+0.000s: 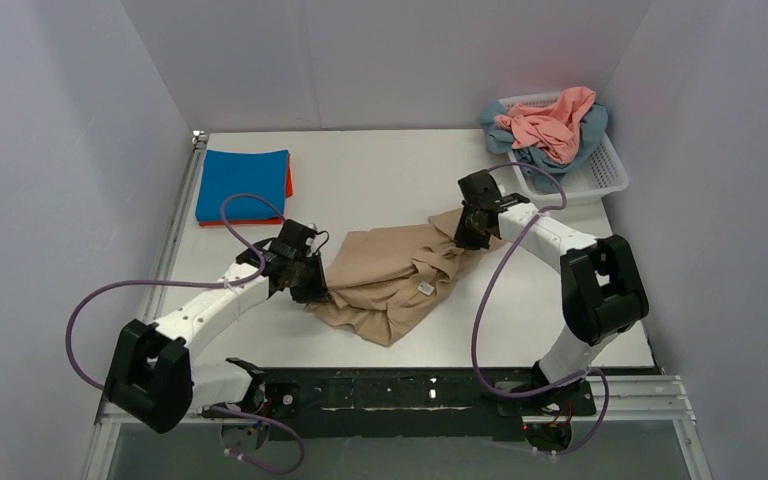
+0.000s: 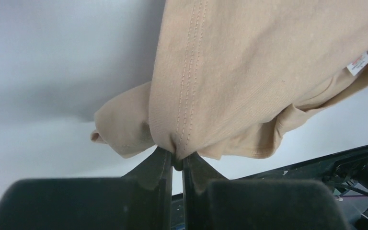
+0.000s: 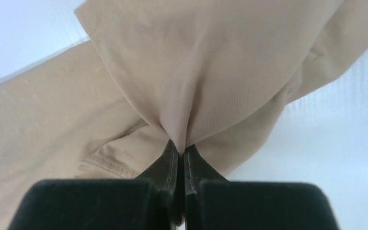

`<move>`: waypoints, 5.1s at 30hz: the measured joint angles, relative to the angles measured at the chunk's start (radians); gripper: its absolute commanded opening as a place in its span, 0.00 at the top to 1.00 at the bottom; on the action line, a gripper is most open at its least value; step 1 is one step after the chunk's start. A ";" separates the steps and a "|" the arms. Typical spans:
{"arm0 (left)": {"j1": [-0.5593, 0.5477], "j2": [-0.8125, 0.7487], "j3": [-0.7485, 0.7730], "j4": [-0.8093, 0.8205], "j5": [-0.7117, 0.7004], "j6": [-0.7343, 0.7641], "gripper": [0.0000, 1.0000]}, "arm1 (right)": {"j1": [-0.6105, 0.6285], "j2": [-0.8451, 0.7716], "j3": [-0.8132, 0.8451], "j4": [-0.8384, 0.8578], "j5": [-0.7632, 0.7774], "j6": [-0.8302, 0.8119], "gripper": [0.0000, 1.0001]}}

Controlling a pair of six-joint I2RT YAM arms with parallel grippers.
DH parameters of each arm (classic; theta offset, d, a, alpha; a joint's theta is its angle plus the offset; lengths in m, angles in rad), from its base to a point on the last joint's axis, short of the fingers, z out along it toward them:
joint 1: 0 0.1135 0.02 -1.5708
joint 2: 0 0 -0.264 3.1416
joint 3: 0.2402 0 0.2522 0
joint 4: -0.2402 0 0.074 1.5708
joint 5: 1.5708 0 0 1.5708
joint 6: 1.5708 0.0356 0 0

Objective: Fold and stack the t-shirts
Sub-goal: Flatten out the tshirt

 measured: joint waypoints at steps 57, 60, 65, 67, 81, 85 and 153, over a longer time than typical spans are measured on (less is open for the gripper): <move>0.236 -0.195 0.546 -0.689 -0.165 0.073 0.02 | -0.306 -0.459 0.248 -0.271 -0.415 -0.286 0.45; 0.273 -0.025 0.529 -0.683 -0.170 0.062 0.02 | -0.381 -0.274 0.248 -0.282 -0.401 -0.273 0.22; 0.325 0.193 0.509 -0.607 -0.109 0.055 0.02 | -0.411 -0.026 0.279 -0.355 -0.255 -0.266 0.16; 0.327 0.186 0.489 -0.589 -0.087 0.048 0.02 | -0.410 -0.039 0.267 -0.375 -0.200 -0.257 0.16; 0.306 0.412 0.553 -0.377 0.116 0.055 0.02 | -0.283 -0.438 -0.063 -0.231 -0.188 -0.340 0.18; 0.274 0.623 0.800 -0.317 0.122 0.092 0.02 | -0.196 -0.431 -0.072 -0.109 -0.188 -0.425 0.20; 0.177 0.668 0.594 -0.088 0.075 0.129 1.00 | -0.040 0.328 0.375 -0.227 -0.024 -0.748 0.90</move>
